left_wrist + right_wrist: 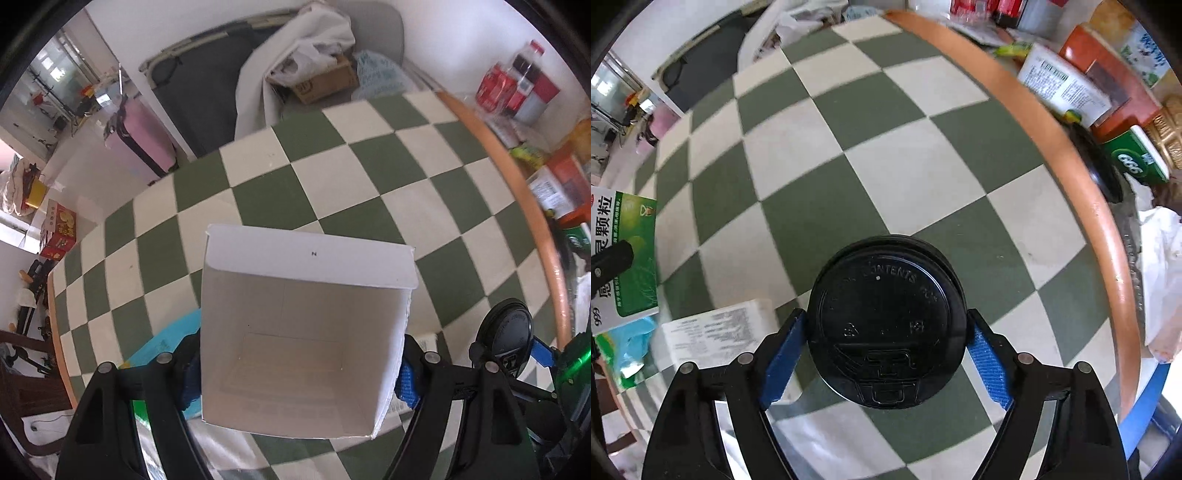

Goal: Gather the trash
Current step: 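Carry white box and black lid to the bin and release both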

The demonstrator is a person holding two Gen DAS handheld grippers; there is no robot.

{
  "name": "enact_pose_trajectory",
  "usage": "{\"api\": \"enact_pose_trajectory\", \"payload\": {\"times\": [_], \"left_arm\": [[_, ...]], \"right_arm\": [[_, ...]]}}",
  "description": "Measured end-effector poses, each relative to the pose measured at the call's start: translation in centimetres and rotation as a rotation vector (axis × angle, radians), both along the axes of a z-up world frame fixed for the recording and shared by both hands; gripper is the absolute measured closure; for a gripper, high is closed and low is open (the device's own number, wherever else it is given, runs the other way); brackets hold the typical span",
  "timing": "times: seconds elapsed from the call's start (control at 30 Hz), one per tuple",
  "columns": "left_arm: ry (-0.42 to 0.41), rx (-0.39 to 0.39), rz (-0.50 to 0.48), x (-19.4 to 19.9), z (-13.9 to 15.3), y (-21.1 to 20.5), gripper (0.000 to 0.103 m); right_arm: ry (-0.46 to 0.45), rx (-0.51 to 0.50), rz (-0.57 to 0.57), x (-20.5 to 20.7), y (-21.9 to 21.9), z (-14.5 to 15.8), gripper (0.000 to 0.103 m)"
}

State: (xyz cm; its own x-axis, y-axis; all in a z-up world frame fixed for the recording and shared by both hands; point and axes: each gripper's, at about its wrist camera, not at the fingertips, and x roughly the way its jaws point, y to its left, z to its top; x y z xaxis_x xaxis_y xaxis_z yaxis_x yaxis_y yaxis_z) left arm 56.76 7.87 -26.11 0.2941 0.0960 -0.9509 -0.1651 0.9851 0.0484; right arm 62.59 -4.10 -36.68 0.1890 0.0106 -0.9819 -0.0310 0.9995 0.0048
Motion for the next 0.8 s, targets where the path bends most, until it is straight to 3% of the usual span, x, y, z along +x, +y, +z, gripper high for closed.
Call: {"api": "enact_pose_trajectory", "payload": {"times": [0.13, 0.33, 0.53, 0.8], "left_arm": [[-0.046, -0.022, 0.021, -2.1, 1.2, 2.4, 0.026], [-0.116, -0.043, 0.05, -9.6, 3.6, 3.3, 0.026], [-0.178, -0.065, 0.079, -22.7, 5.6, 4.4, 0.026], [-0.164, -0.11, 0.1, -40.1, 4.4, 5.9, 0.026]], "right_arm": [[-0.055, 0.017, 0.029, -2.0, -0.6, 3.3, 0.018], [-0.125, 0.052, 0.059, -8.0, -2.7, 8.3, 0.018], [-0.186, 0.091, 0.089, -17.0, -3.3, 12.0, 0.018], [-0.258, 0.102, 0.138, -35.8, -2.1, 15.3, 0.018]]}}
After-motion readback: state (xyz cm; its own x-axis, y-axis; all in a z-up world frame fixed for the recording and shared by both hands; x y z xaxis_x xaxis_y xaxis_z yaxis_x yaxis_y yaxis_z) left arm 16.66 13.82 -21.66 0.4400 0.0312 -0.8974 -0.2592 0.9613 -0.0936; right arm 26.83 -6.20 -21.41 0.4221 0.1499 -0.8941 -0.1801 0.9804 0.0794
